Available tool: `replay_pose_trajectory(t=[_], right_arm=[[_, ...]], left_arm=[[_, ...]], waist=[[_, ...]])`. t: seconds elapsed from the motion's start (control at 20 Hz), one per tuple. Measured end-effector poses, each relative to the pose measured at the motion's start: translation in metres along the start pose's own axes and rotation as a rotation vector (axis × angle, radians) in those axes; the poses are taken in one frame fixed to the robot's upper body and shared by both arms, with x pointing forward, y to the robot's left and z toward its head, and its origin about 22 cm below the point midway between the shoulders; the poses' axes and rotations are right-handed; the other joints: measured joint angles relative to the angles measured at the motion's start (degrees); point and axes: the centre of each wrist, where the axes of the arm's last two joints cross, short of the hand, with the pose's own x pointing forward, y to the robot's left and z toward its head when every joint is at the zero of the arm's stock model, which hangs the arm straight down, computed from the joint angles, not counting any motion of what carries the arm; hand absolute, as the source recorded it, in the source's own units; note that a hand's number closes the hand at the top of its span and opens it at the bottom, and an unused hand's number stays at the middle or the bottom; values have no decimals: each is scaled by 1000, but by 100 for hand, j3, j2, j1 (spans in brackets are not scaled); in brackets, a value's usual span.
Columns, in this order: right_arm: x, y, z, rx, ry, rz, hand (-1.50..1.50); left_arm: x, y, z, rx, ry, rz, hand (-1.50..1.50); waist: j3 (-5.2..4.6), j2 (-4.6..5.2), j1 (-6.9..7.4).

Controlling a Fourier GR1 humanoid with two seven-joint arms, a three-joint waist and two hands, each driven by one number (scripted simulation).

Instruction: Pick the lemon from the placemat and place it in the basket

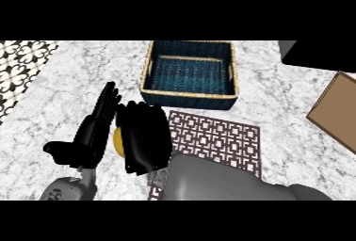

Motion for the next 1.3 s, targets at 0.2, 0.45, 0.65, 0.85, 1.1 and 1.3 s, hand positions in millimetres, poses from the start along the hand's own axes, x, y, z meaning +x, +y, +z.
replay_pose_trajectory(t=[0.2,0.45,0.65,0.85,1.1,1.3], right_arm=[[25,-28,-4,-83,-68,-89,150],[50,-54,-6,-136,-112,-158,150],[62,-65,-13,-158,-87,-170,150],[70,-71,-23,-183,-46,-125,150],[80,-76,-37,-215,-2,-49,150],[78,-77,-48,-229,27,-38,150]], left_arm=[[-2,2,-1,9,10,0,0],[-2,6,-4,36,13,-3,0],[-6,9,-3,62,26,-8,0],[-7,20,1,81,24,-11,0],[-10,21,2,98,27,-15,0],[-6,26,5,104,17,-10,0]], waist=[[-9,-47,-62],[-19,-93,-186],[-21,-114,-331],[-22,-132,-430],[-18,-120,-575],[-11,-103,-622]])
